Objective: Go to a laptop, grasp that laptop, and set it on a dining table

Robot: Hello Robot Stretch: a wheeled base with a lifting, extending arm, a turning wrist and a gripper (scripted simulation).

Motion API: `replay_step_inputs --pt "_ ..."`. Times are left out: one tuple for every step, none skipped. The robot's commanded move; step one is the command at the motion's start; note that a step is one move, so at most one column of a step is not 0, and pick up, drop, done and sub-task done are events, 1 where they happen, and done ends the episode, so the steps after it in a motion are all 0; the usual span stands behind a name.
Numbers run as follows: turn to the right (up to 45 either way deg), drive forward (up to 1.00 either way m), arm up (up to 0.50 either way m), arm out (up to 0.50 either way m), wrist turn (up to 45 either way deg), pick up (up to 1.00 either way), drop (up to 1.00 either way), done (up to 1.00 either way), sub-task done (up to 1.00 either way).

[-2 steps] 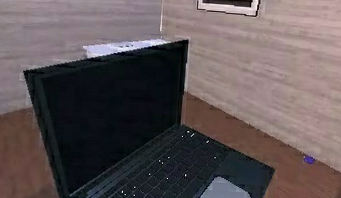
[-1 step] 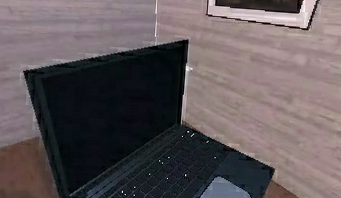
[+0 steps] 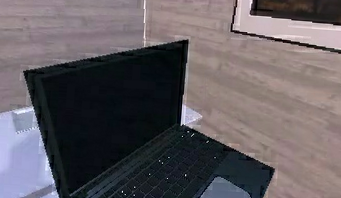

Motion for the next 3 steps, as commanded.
replay_step_inputs --pt "6.0 0.0 0.0 0.0 0.0 0.0 0.0 0.0 0.0" --pt "0.0 0.3 0.0 0.0 0.0 0.0 0.0 0.0 0.0" --pt "45.0 0.0 0.0 0.0 0.0 0.0 0.0 0.0 0.0"
